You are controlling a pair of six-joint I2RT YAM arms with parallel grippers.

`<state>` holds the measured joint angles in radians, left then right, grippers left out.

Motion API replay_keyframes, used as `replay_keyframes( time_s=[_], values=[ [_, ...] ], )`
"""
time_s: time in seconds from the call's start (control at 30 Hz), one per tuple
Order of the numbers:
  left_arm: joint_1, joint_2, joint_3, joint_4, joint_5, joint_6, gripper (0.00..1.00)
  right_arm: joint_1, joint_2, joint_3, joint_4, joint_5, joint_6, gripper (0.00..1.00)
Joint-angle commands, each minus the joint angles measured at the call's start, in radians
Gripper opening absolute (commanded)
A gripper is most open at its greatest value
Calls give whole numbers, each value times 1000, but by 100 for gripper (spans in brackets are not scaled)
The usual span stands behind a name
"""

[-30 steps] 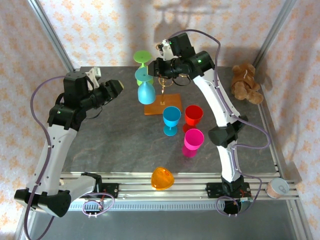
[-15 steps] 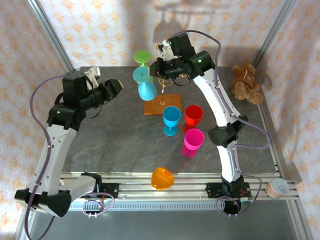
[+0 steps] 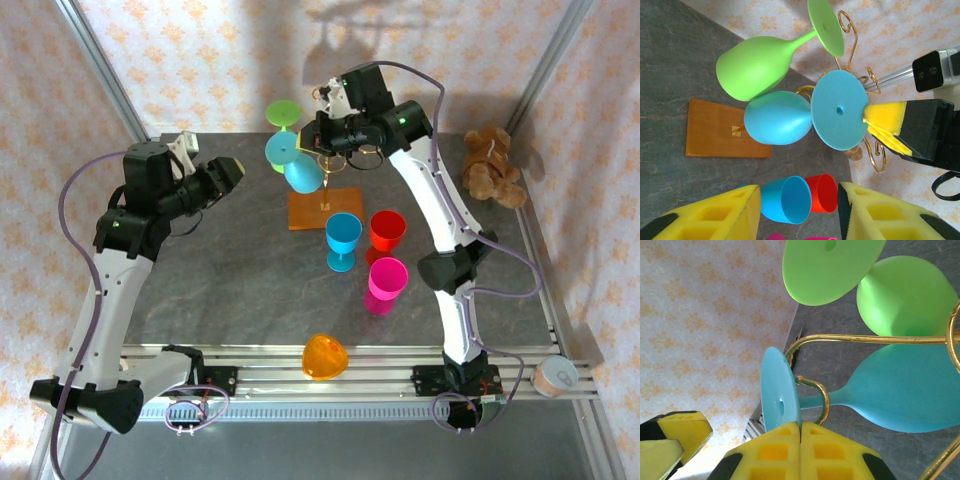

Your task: Take the wine glass off the wine glass rack

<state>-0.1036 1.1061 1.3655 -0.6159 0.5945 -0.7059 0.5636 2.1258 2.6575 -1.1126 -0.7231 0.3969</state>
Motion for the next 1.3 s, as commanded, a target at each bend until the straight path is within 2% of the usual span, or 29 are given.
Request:
replay_keyframes(
  time_s=[0.0, 0.63, 1.27],
  values=[
    [10, -15, -12, 37, 14, -4, 45, -12, -10, 18, 44, -29, 39, 0],
    [13, -32, -16, 34, 18, -7, 45, -28, -18, -11, 186, -125, 185, 0],
    [18, -28, -14, 31, 21, -7, 45, -53, 3, -18, 228, -76, 237, 0]
  ],
)
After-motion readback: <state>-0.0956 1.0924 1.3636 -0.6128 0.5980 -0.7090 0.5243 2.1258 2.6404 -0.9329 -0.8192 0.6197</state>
